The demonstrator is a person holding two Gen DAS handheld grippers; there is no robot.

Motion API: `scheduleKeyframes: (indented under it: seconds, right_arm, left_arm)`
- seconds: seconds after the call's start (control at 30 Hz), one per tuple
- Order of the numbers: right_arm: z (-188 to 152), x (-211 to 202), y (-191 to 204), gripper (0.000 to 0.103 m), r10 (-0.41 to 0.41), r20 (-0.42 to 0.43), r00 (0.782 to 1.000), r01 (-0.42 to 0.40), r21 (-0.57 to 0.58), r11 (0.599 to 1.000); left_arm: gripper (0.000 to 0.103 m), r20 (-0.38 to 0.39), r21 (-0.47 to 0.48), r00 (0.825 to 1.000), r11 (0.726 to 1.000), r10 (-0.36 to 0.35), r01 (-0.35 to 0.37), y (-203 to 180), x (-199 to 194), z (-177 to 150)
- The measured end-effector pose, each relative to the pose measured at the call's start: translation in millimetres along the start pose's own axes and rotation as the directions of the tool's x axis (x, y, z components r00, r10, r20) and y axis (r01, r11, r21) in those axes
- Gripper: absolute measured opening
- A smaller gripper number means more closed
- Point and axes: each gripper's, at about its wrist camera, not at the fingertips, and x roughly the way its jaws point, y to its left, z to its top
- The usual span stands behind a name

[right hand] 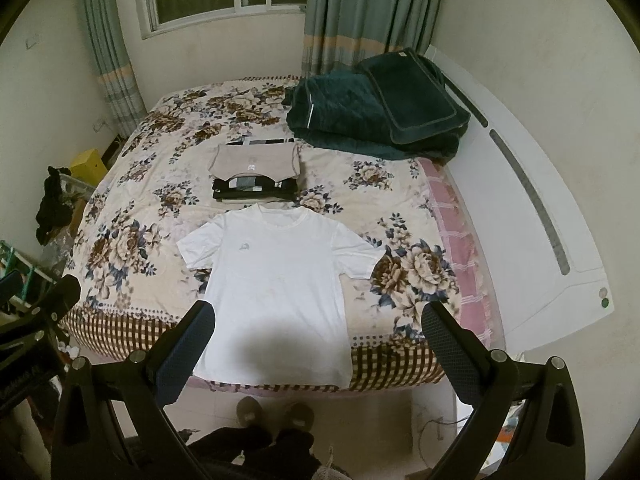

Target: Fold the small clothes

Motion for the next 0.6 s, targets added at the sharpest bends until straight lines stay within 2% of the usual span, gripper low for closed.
scheduleKeyframes:
  seconds: [0.13,0.23,0.43,0.53,0.6]
  right_arm:
    - [2,14,-9,0.103,-0.001,-0.04,0.999,0.004,0.074,0.997]
    - [2,45,-24,0.103,-0.024,-0.093,0.995,0.038,0.151,0.988]
    - [-11,149,-75,0.103,-0.072,-0.236,0.969,0.15,0.331,0.932]
    - [-19,219,-112,0.103,-0.045,-0.307,0.951,0.179,0.424,0.888]
    - [-23,278,-138,0.103,0.002,-0.346,0.938,0.182,0.497,0.849]
  left_arm:
    - [0.103,0.047,-0.004,0.997,0.998,0.057,-0.057,2,24,9]
    - [0.103,0.064,-0.016,0.994,0.996,0.087,-0.086,7,58,17]
    - [0.103,0.002,0.004,0.991,0.991,0.135,-0.135,19,147,36]
    - [0.103,-0.045,0.012,0.986,0.987,0.161,-0.161,14,196,40]
    - [0.103,-0.076,0.01,0.979,0.982,0.189,-0.189,11,232,41]
